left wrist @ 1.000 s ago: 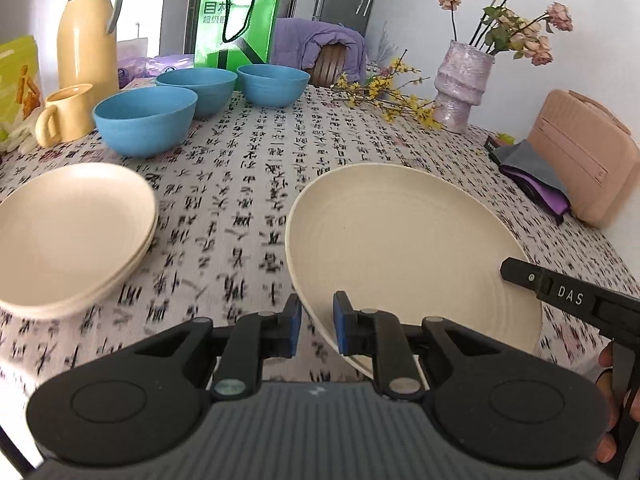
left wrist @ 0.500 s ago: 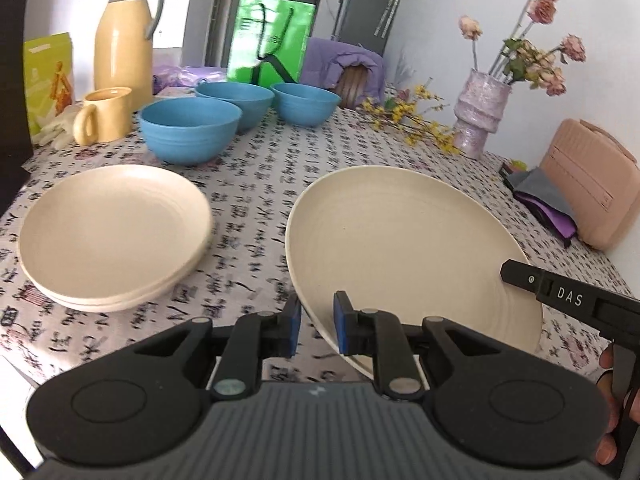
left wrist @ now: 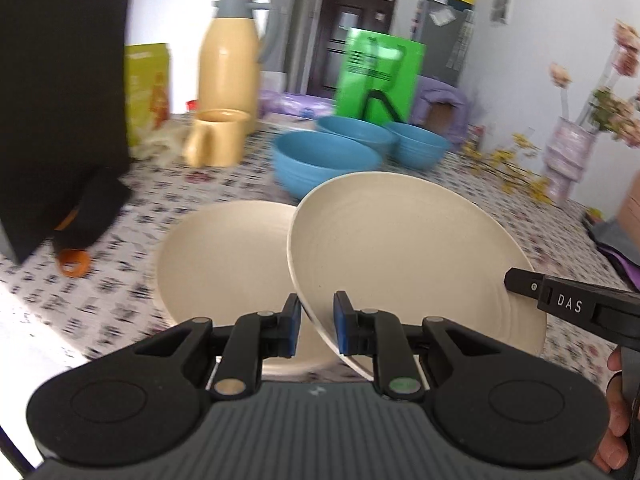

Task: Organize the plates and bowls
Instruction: 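Carry both held plates toward the plate stacks, then lower each held cream plate onto a cream plate stack with both grippers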

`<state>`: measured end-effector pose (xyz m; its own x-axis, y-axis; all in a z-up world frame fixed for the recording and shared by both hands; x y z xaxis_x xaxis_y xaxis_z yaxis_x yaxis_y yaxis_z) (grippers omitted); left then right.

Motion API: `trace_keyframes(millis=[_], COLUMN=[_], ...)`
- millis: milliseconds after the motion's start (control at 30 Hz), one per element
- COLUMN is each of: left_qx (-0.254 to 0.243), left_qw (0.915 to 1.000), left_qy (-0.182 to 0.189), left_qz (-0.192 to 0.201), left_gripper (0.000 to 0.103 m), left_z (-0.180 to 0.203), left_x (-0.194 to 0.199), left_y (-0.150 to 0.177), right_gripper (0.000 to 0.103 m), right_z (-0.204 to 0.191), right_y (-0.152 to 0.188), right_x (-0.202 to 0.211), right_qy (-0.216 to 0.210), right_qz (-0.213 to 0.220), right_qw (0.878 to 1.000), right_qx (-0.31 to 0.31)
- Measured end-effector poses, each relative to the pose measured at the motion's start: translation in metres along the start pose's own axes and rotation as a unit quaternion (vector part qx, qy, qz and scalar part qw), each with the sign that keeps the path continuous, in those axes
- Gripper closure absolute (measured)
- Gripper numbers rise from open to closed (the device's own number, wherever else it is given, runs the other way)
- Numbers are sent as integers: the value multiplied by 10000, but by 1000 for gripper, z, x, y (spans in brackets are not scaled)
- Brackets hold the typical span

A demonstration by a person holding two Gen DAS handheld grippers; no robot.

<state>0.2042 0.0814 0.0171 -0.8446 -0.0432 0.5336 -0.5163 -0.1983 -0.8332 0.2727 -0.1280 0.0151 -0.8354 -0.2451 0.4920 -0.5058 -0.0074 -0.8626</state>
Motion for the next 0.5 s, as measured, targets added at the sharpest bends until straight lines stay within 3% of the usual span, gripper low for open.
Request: trace_keyframes(millis=[267,500], left_qx=[224,169], left_qw=[9986,9975], left_qy=[-474,-673], left_qz=[-79,-124], left_gripper=[86,85], left_z=[-56,-74], left_x=[-18,-32], left_y=[-10,-12], right_gripper=[92,91], right_z=[-59,-84], right_y=[-9,-8], right_x=[-50,-78], right_qy=[-420,-497], right_qz=[-182,-341], right_qw=[9987,9975], right_qx=[240,356])
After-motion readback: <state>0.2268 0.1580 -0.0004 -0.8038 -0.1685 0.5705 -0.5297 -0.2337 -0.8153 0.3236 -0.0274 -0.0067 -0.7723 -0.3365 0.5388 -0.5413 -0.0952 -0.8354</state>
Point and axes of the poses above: each gripper's, at about its wrist camera, not at the fingertips, and x roughly against the way its jaws point, z to its right, y to its underside, the point moved 2 cm from there along -x, roughly the way its jaws point, and after that the axes turned 3 degrees about z, right-handed, at the moved point
